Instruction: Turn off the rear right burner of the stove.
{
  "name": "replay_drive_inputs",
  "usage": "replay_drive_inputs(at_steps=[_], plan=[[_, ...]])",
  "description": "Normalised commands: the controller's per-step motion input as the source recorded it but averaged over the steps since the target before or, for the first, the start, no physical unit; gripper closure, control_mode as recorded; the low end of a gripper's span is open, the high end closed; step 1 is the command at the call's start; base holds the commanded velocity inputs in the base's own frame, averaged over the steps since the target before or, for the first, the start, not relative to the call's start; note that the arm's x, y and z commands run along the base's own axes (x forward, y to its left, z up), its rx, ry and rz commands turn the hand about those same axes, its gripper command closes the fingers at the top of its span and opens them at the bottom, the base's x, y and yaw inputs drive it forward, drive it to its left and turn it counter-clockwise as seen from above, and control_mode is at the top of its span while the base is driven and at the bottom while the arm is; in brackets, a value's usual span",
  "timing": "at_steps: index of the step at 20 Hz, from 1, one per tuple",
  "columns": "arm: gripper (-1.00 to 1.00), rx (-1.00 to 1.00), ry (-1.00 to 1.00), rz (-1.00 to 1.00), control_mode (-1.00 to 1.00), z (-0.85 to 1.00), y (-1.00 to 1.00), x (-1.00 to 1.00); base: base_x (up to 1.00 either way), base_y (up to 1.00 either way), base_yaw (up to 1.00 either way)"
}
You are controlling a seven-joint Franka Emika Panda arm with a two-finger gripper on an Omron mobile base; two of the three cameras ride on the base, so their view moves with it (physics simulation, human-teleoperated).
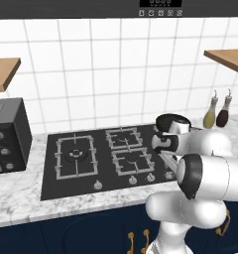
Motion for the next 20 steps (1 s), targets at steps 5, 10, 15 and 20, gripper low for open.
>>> replay_drive_inputs(at_steps=[5,10,15,20], plan=[[-1.0,-0.05,0.0,0.0,-1.0,-0.32,0.16,-0.23,0.0,0.0,0.0],[-1.0,-0.02,-0.02,0.0,-1.0,-0.09,0.04,-0.35,0.0,0.0,0.0],[-1.0,0.0,-0.01,0.0,-1.0,0.0,0.0,-0.12,0.0,0.0,0.0],[-1.0,0.0,0.0,0.0,-1.0,-0.01,0.0,0.09,0.0,0.0,0.0]])
